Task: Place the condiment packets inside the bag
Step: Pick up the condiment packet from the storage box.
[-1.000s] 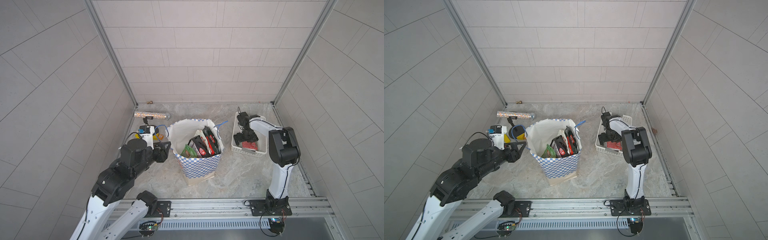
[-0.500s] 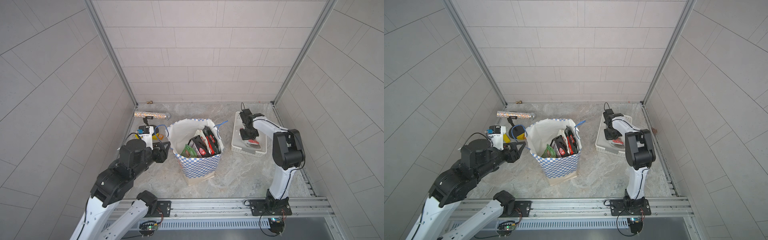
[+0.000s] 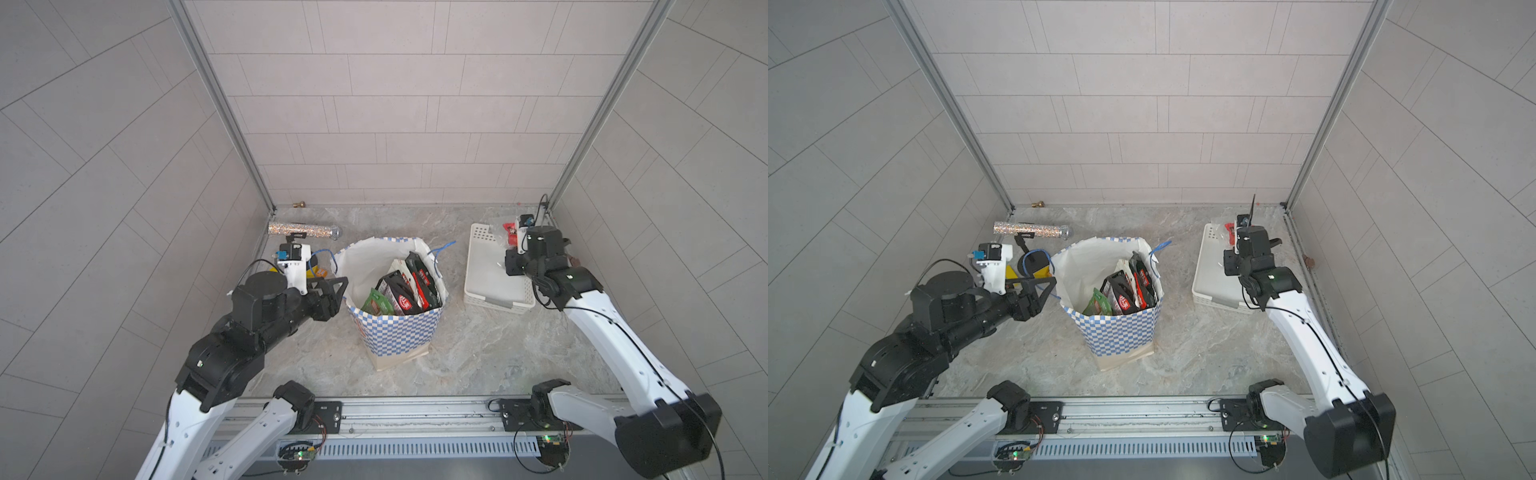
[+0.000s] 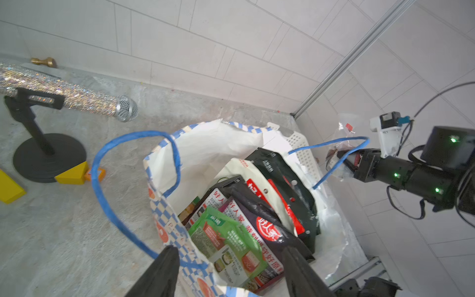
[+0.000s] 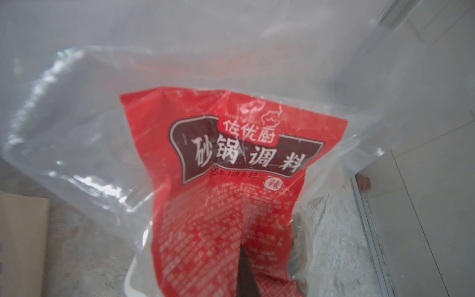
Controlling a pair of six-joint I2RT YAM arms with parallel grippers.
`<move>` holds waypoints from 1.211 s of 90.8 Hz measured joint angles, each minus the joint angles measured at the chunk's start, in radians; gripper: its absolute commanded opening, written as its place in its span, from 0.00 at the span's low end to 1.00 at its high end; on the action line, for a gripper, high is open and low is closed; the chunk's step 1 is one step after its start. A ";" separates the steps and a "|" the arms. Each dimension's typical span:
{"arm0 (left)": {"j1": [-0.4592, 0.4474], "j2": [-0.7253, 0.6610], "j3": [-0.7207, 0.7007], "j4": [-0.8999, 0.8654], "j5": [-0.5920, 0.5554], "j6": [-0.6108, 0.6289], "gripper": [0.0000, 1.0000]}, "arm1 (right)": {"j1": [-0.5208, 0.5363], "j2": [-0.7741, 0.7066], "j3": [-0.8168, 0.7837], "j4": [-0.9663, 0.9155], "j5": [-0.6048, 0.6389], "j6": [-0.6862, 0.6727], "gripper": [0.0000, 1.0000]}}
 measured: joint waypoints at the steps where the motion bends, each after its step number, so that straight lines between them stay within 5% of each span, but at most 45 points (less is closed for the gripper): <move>1: 0.000 0.002 0.003 0.002 0.007 -0.001 0.72 | 0.002 -0.021 -0.007 0.013 -0.011 -0.006 0.00; 17: 0.000 0.046 0.073 0.080 0.226 0.003 0.75 | 0.070 -0.307 -0.142 0.239 -0.292 -0.117 0.00; 28: 0.000 0.102 0.143 0.142 0.389 -0.021 0.77 | 0.233 -0.359 -0.135 0.301 -0.435 -0.222 0.00; 42: -0.006 0.187 0.288 0.204 0.496 -0.069 0.82 | 0.503 -0.289 -0.051 0.309 -0.447 -0.352 0.00; 49: -0.010 0.218 0.345 0.219 0.517 -0.089 0.99 | 0.637 -0.227 0.004 0.302 -0.397 -0.421 0.00; 59: -0.027 0.261 0.419 0.210 0.540 -0.116 1.00 | 0.771 -0.120 0.077 0.277 -0.312 -0.501 0.00; 95: -0.154 0.426 0.619 -0.148 0.286 -0.019 0.97 | 0.835 0.086 0.206 0.211 -0.147 -0.577 0.00; 110: -0.229 0.514 0.655 -0.274 0.127 0.026 0.65 | 0.853 0.121 0.224 0.210 -0.132 -0.581 0.00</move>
